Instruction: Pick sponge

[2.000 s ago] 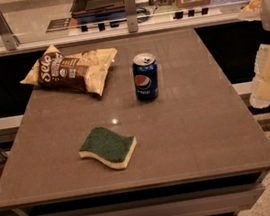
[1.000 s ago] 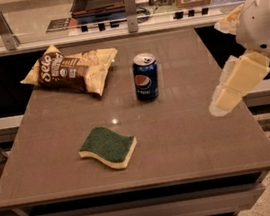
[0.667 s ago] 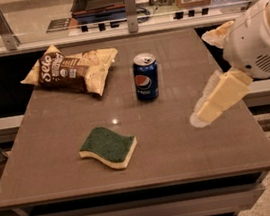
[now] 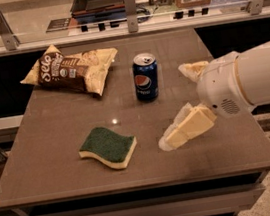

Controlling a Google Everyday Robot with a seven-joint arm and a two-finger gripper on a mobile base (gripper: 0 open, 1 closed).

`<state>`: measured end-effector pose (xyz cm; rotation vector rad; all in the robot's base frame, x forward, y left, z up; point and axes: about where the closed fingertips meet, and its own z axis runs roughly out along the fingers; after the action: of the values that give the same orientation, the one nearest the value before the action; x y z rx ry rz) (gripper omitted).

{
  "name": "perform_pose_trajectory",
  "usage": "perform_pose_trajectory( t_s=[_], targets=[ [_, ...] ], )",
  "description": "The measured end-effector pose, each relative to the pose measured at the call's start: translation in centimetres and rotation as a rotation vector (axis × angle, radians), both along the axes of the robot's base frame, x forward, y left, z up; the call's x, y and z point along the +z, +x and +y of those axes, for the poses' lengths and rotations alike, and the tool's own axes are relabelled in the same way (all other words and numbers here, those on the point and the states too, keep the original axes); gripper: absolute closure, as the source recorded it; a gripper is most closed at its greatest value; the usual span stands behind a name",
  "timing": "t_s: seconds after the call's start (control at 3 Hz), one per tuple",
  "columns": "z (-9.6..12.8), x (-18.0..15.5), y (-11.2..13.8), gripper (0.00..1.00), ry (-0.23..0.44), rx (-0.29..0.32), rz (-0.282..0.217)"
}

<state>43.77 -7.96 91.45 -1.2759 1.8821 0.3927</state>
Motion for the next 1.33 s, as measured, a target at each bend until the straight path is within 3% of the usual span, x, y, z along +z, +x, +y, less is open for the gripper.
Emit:
perform_pose_trajectory(
  t_s=[0.67, 1.33],
  targets=[
    [4.8, -3.4, -0.8, 0.00, 0.110, 0.033, 0.032],
    [8.9, -5.7, -0.9, 0.00, 0.131, 0.041, 0.011]
  ],
)
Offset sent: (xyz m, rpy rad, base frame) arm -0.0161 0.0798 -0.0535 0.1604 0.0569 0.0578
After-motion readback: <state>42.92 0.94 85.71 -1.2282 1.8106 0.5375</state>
